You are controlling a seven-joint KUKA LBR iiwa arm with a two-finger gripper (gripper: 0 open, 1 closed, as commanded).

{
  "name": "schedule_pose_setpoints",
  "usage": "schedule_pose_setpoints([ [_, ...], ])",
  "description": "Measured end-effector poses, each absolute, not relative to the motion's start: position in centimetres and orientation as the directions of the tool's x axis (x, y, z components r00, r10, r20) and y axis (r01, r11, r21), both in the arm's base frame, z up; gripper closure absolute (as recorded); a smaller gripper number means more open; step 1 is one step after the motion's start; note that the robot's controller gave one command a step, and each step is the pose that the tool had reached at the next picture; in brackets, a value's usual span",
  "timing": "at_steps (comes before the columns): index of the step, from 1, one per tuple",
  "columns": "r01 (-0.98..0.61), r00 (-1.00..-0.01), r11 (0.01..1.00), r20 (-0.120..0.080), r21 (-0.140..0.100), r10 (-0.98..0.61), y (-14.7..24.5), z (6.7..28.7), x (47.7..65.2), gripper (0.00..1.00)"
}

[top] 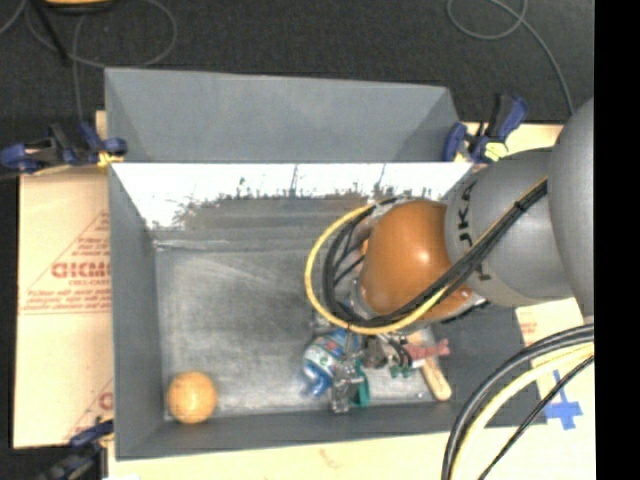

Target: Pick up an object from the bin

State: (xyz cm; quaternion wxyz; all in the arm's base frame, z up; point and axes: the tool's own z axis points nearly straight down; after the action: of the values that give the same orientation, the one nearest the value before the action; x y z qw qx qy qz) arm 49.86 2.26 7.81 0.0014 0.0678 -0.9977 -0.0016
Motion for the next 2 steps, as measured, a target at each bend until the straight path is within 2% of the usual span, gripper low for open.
schedule_pose_setpoints([
  [1, -0.072, -0.997, 0.997, -0.002, 0.001, -0.072, 2.84, 17.94, 49.79, 1.0],
  [2, -0.071, -0.997, 0.997, -0.002, 0.002, -0.071, 2.85, 17.95, 49.8, 0.0],
])
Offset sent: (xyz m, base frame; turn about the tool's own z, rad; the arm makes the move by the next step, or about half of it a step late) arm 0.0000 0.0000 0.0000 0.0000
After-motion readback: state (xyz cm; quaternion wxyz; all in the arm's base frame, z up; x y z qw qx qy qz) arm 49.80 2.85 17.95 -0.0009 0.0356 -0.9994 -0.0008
